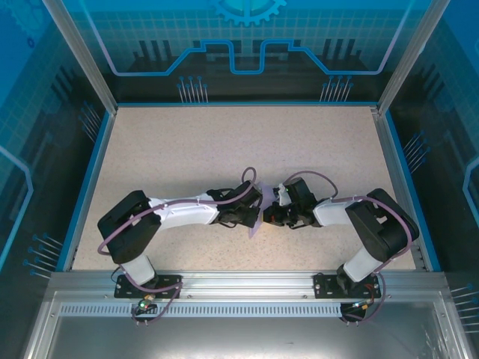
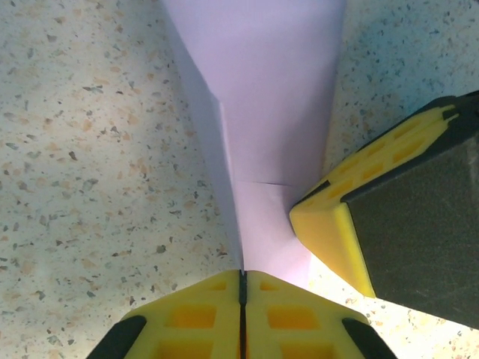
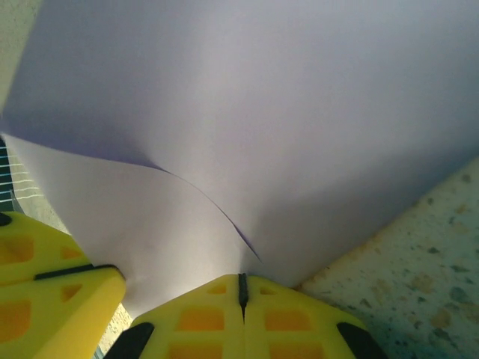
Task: Fold a paper plane with a square sheet of paper (pick it up from the middle)
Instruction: Fold the wing for the fifth time at the center of the table.
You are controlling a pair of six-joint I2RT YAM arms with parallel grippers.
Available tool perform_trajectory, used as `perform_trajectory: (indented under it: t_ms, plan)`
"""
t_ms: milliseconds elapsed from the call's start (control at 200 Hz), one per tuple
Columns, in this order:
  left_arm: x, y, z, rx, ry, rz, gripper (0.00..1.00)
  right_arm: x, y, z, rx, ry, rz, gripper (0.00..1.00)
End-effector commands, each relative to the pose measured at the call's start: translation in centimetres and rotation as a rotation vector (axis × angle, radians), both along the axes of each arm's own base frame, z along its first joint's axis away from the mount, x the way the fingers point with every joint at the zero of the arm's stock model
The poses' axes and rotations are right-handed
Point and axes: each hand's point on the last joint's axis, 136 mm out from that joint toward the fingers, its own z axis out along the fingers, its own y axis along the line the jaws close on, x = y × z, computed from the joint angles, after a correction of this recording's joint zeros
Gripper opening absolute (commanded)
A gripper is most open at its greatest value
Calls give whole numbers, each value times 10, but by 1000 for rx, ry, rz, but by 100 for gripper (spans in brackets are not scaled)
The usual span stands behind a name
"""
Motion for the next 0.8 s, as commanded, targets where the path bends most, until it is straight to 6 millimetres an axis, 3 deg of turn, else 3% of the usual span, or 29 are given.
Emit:
perform_trajectory:
  t_ms: [0, 575, 795]
  plan:
    - [0, -7, -1, 34, -7, -28, 8, -16, -16, -31, -74, 84, -26, 1]
    - [-7, -32, -3, -53, 33, -74, 9, -15, -17, -30, -23, 78, -39, 1]
    - [-5, -33, -2, -108, 35, -45, 9, -16, -18, -30, -10, 84, -45, 0]
